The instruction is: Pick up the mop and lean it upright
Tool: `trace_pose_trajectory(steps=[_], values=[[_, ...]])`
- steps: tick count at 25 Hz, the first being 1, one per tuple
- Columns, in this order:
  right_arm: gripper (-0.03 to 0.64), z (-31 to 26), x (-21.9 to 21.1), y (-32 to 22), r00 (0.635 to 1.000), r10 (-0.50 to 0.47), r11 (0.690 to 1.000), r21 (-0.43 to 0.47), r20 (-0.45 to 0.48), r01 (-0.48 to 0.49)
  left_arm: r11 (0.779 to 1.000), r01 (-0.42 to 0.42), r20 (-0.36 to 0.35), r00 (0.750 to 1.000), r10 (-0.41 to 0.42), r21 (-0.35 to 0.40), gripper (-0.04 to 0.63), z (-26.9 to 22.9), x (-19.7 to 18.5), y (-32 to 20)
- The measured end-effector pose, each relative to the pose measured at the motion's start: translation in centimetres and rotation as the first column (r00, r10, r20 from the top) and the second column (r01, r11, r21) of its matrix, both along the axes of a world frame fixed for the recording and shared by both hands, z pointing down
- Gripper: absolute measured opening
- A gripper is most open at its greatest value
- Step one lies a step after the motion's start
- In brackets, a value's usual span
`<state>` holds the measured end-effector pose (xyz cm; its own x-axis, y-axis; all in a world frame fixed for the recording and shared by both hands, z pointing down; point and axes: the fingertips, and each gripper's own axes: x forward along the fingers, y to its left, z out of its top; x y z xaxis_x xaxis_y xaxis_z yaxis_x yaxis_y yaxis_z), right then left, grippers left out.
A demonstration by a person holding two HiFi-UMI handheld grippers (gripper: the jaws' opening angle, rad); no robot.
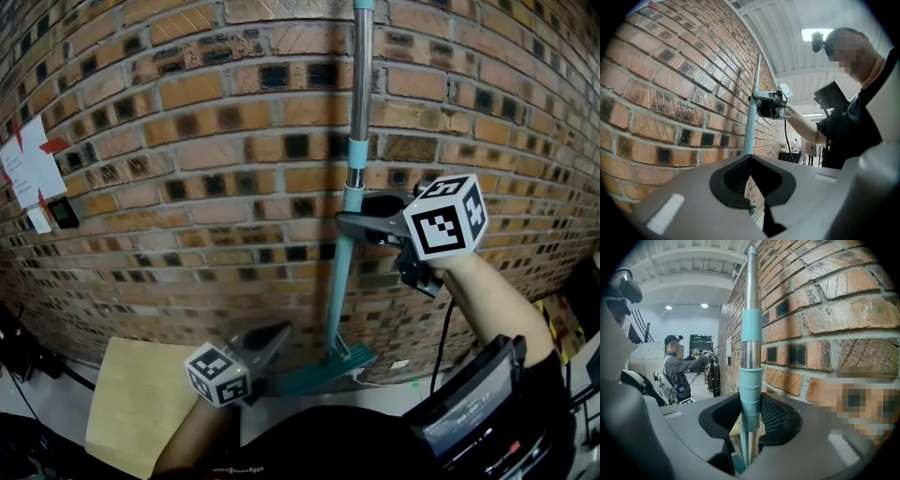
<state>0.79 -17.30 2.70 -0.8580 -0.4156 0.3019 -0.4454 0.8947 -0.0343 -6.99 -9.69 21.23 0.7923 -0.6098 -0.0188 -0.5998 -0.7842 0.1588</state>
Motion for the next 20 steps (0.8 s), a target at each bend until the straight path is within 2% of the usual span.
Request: trace_pose_trajectory(steps=[5, 11, 14, 20], values=[[0.141, 0.0, -0.3, 0.3, 1.0, -0.004, 1.0, 0.004, 0.005, 0.004, 0.999, -0.031, 0.037, 0.999, 0.032, -0.018, 0.016, 1.2, 1.6, -1.3], [0.143, 0.2, -0.5, 0.6, 1.0, -0.007, 1.0, 0.008, 0.002, 0.007, 0.993, -0.113, 0.12, 0.986, 0.116, -0.039, 0.155, 2.8, 6.3, -3.6], [0.143, 0.3, -0.6, 0.7, 1.0, -0.007, 1.0, 0.007, 0.004, 0.007, 0.989, -0.138, 0.14, 0.979, 0.146, -0.061, 0.209, 3.5, 8.5, -4.6], [0.143, 0.7, -0.7, 1.2, 1.0, -0.012, 1.0, 0.009, 0.009, 0.012, 0.989, -0.138, 0.218, 0.965, 0.148, -0.057, 0.229, 4.6, 11.1, -6.3]])
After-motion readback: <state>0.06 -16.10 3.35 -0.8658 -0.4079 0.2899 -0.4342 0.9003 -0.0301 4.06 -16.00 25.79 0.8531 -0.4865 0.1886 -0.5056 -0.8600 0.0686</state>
